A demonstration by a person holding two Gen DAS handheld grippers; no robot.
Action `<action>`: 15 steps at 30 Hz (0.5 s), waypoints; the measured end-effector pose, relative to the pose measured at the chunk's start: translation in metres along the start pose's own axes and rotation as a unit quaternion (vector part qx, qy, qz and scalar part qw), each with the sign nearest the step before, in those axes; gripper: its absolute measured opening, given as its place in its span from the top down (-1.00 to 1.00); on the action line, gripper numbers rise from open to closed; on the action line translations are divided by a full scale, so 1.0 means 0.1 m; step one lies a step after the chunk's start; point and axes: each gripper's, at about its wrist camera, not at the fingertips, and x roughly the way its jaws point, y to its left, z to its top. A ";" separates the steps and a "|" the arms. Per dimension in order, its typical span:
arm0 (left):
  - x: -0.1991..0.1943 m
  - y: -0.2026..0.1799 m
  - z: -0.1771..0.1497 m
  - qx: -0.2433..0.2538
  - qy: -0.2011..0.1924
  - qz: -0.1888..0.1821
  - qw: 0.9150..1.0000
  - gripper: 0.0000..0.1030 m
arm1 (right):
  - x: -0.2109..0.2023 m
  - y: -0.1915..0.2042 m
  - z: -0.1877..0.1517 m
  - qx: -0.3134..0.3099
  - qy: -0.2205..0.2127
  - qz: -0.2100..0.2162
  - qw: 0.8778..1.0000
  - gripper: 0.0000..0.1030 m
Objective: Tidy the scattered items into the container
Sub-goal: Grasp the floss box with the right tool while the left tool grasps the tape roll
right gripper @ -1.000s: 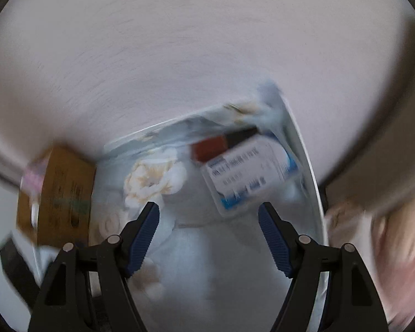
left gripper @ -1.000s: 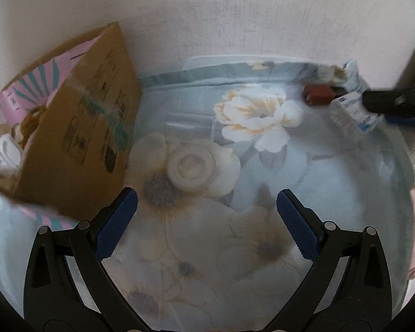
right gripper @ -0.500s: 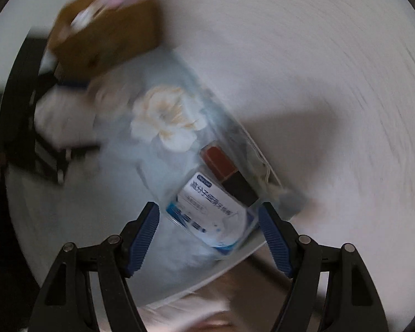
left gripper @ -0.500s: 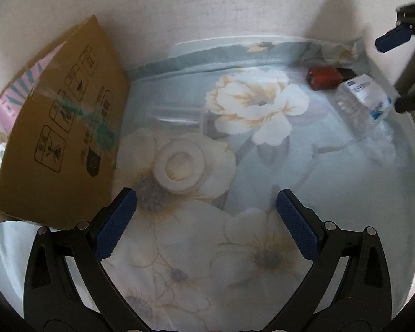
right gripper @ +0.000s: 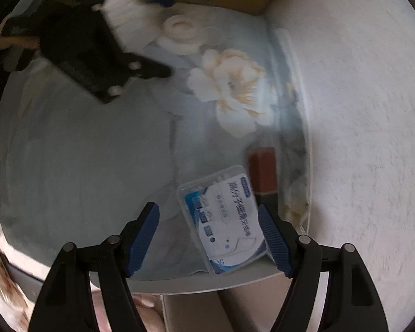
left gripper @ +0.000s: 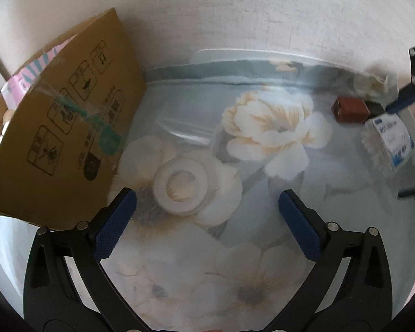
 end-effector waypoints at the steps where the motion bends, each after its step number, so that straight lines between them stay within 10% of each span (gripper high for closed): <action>1: 0.00 -0.02 0.01 -0.006 0.001 0.002 1.000 -1.00 | 0.01 0.01 0.00 -0.012 0.002 0.003 1.000 -0.36; 10: 0.09 0.07 0.03 -0.025 -0.010 -0.031 0.999 -0.95 | 0.10 -0.04 0.01 -0.064 0.010 0.012 0.998 -0.36; 15: 0.03 0.06 -0.02 -0.007 -0.021 -0.054 0.998 -0.42 | 0.25 -0.02 -0.01 -0.093 0.027 0.005 0.995 -0.36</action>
